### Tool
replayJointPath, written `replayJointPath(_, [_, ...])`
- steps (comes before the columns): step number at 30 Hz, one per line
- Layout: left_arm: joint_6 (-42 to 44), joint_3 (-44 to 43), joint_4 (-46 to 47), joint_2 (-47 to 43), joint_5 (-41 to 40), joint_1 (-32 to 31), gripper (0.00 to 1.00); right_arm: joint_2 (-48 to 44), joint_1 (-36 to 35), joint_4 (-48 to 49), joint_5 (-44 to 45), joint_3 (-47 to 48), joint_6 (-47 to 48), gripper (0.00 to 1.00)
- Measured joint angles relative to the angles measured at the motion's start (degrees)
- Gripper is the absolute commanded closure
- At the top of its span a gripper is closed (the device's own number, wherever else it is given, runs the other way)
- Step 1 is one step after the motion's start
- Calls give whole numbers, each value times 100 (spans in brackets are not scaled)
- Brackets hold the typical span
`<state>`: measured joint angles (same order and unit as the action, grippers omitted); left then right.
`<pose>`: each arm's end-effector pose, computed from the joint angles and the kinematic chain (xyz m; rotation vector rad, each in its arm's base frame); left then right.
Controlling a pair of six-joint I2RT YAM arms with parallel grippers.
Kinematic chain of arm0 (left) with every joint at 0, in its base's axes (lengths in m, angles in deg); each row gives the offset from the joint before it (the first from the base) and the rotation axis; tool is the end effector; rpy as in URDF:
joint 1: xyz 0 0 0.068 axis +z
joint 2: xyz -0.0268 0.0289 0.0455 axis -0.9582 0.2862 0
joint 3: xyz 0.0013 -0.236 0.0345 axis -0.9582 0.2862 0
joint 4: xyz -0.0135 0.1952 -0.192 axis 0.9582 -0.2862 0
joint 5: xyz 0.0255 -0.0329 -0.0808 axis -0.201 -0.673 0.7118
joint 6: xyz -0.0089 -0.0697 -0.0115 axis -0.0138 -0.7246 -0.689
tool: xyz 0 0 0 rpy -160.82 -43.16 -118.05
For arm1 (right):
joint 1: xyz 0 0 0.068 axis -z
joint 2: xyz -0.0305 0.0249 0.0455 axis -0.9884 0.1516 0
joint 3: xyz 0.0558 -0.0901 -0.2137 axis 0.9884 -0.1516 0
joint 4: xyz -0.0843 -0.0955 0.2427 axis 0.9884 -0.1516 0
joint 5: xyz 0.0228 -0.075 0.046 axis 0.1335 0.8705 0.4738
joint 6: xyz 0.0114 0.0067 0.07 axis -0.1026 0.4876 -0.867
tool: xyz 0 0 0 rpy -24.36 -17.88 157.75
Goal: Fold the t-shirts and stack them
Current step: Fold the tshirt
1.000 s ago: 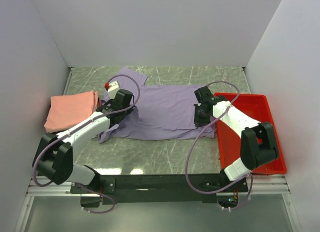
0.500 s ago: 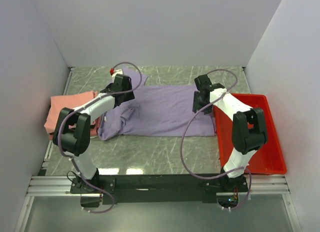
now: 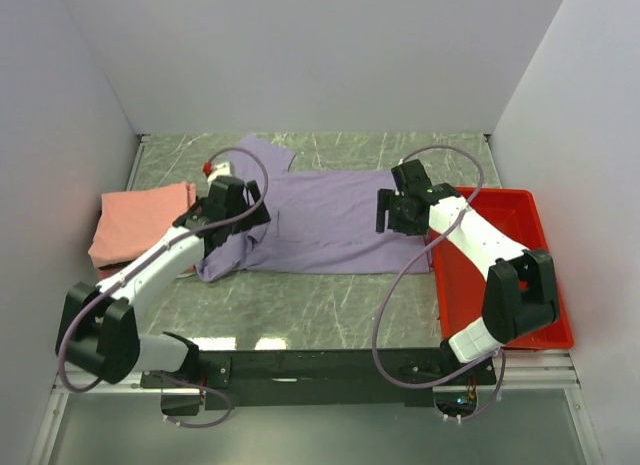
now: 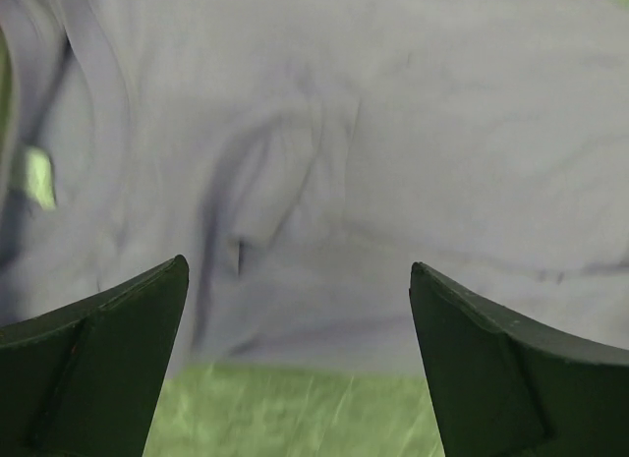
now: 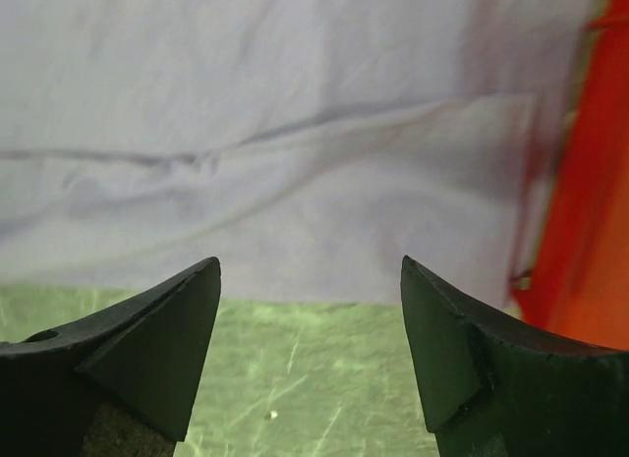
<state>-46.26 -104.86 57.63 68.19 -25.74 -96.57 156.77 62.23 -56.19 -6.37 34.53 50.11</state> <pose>0.3075 -0.1157 0.2054 -0.4193 2.2361 -0.2745 0.3208 0.1068 0.1879 0.0427 2.6248 0.1529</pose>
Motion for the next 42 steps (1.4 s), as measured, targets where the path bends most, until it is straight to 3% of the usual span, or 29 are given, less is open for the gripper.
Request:
replayJointPath(6, [-254, 584, -66, -131, 273, -90, 18, -66, -70, 140, -363, -450, 7, 20])
replayJointPath(17, [-354, -11, -258, 1346, -105, -79, 44, -68, -70, 271, -516, -481, 11, 20])
replayJointPath(18, [-348, -81, -258, 1449, -157, -74, 54, -68, -70, 271, -516, -483, 9, 20])
replayJointPath(23, [-367, -326, -389, 1834, -439, -46, 82, -68, -70, 286, -516, -492, 11, 20])
replayJointPath(24, [-358, -348, -402, 1862, -487, -37, 95, -68, -70, 291, -516, -494, 11, 20])
replayJointPath(25, [-378, -361, -407, 1871, -520, -33, 99, -66, -70, 299, -516, -496, 13, 20])
replayJointPath(34, [-120, -520, -348, 1875, -684, 223, 99, -48, -70, 354, -514, -525, 20, 20])
replayJointPath(42, [658, -1001, -197, 2146, -748, 444, 99, 4, -70, 356, -518, -525, 33, 20])
